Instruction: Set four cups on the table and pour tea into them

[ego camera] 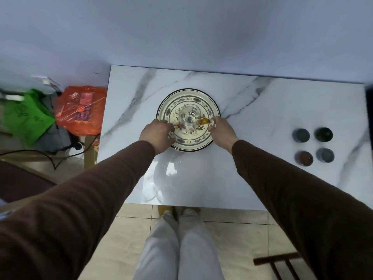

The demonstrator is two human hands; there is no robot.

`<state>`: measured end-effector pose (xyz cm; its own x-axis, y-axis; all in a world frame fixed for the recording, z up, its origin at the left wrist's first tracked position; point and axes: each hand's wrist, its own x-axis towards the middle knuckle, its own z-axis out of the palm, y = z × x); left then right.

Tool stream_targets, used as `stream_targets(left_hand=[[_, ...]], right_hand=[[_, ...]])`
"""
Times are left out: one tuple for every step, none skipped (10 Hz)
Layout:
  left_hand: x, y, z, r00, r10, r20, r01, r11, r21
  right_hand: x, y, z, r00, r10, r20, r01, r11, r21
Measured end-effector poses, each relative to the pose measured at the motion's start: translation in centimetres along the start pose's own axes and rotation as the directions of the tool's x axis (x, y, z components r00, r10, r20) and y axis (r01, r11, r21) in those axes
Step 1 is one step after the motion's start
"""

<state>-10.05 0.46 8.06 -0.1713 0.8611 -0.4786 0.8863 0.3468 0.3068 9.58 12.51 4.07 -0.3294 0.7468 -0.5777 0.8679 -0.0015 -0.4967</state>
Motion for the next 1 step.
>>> stream_targets(left_hand=[[-1.62, 0.41, -1.90, 1.000, 0.019, -0.021, -0.020, 1.000, -0.013]], right_hand=[[-2.98, -0.03, -2.17, 0.998, -0.056, 0.021, 0.059, 0.989, -0.137]])
